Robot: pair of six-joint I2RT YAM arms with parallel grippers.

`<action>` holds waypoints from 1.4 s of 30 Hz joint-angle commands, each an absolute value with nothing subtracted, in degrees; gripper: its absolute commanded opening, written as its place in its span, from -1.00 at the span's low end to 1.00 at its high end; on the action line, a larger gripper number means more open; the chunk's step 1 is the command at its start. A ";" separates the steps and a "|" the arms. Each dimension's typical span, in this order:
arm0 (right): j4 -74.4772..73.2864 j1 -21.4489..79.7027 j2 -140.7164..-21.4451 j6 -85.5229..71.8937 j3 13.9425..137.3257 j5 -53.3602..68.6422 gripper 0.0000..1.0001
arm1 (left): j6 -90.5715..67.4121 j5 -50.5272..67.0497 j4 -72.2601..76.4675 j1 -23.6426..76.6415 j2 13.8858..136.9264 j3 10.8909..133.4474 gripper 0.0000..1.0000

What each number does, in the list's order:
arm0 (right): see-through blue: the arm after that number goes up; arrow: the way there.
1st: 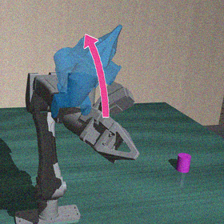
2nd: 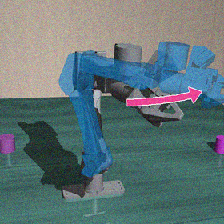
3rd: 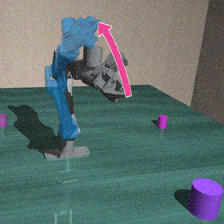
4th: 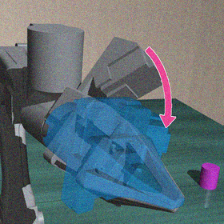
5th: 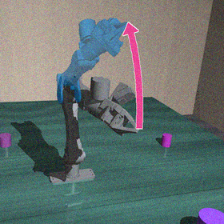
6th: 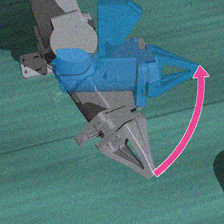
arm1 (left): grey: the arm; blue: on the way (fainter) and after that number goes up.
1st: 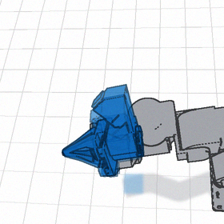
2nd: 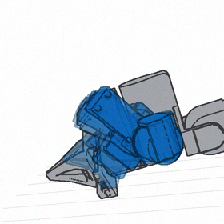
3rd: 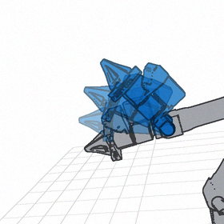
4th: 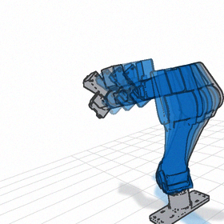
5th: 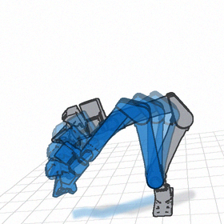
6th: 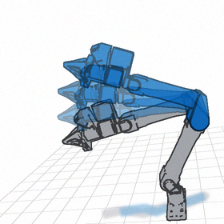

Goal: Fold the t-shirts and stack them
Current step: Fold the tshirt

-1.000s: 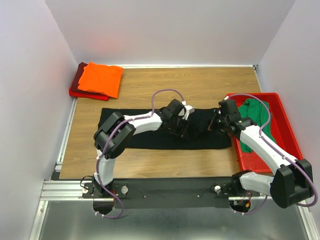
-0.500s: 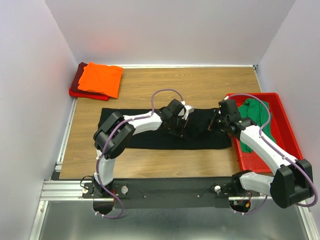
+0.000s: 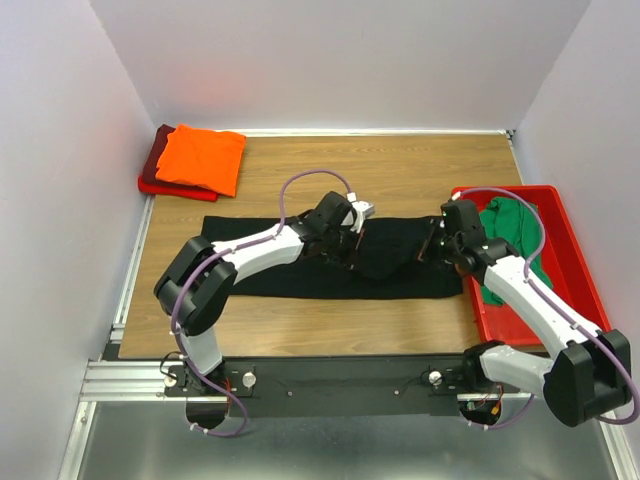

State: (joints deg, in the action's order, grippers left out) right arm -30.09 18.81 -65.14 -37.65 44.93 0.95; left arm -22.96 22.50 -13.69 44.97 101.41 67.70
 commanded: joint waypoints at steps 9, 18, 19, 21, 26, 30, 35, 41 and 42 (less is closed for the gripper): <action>-33.40 27.94 -65.04 -40.78 43.86 -1.48 -0.99 | -21.27 21.45 -16.79 42.45 96.77 61.52 -1.00; -34.63 31.38 -70.21 -39.29 48.68 -5.54 -0.99 | -20.22 22.41 -17.23 40.96 98.17 61.17 -1.00; -34.72 31.90 -70.83 -38.68 49.30 -5.62 -0.99 | -20.13 22.76 -17.23 40.78 98.17 61.00 -1.00; -34.98 32.69 -71.89 -38.41 51.06 -6.06 -0.99 | -19.78 23.46 -17.40 40.61 98.26 60.56 -1.00; -35.51 33.92 -72.60 -38.41 52.91 -8.43 -0.99 | -18.72 24.87 -17.84 40.52 99.49 60.29 -1.00; -36.30 33.93 -71.98 -37.88 55.10 -10.37 -0.99 | -18.37 26.01 -17.67 40.43 100.63 60.38 -1.00; -37.44 33.93 -71.28 -37.00 55.64 -8.79 -0.99 | -17.75 26.10 -18.54 40.52 101.34 61.52 -1.00; -42.26 33.93 -63.55 -40.42 49.23 -8.87 -0.99 | -17.31 26.63 -18.98 40.52 102.39 62.22 -1.00; -42.88 33.93 -62.76 -40.95 48.52 -8.70 -0.99 | -17.31 26.80 -18.98 40.52 102.57 62.23 -1.00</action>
